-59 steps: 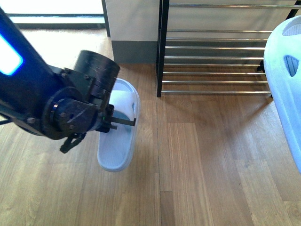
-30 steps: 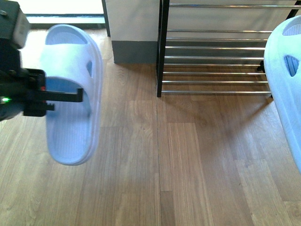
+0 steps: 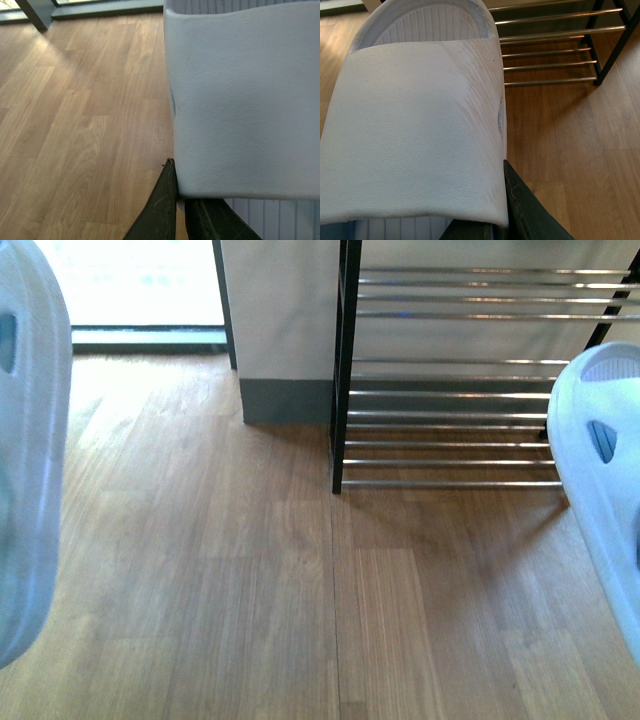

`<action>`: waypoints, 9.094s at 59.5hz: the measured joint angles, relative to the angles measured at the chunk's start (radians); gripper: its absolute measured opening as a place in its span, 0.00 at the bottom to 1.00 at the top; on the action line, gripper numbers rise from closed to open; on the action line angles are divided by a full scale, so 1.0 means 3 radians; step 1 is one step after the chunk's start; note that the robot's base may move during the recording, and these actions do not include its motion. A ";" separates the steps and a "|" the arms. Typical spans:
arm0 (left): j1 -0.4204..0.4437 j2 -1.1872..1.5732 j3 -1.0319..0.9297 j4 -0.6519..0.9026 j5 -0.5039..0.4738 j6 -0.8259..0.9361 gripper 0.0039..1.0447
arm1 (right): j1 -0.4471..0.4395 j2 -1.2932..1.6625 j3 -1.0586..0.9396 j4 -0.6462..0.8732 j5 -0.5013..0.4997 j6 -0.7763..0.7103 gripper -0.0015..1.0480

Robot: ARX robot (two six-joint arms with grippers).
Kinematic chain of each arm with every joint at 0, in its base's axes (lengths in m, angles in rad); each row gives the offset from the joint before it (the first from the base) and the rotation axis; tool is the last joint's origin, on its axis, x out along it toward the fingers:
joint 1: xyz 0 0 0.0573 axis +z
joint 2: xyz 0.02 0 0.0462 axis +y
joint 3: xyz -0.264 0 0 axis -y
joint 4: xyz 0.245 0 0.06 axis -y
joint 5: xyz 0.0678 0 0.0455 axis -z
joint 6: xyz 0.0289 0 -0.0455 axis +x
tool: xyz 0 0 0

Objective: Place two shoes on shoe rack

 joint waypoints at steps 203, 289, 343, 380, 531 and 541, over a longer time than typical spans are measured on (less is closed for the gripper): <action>-0.0013 -0.0085 -0.0025 -0.0022 -0.0004 0.0034 0.01 | 0.0197 0.1410 0.2875 -0.1469 -0.0178 -0.0155 0.01; -0.0013 -0.0085 -0.0025 -0.0022 -0.0004 0.0034 0.01 | -0.0031 0.2813 0.4805 -0.2476 0.0655 -0.0688 0.21; -0.0013 -0.0085 -0.0025 -0.0022 -0.0004 0.0034 0.01 | -0.0031 0.1645 0.3522 -0.1832 -0.0230 -0.0440 0.91; -0.0013 -0.0085 -0.0025 -0.0022 -0.0003 0.0034 0.01 | -0.0219 -0.0763 0.0444 0.0669 -0.0572 -0.0067 0.91; -0.0013 -0.0085 -0.0025 -0.0022 -0.0005 0.0034 0.01 | 0.0600 -0.4290 -0.0949 -0.1762 0.0394 -0.0253 0.01; -0.0014 -0.0085 -0.0025 -0.0022 -0.0006 0.0034 0.01 | 0.0600 -0.4302 -0.0949 -0.1773 0.0393 -0.0254 0.01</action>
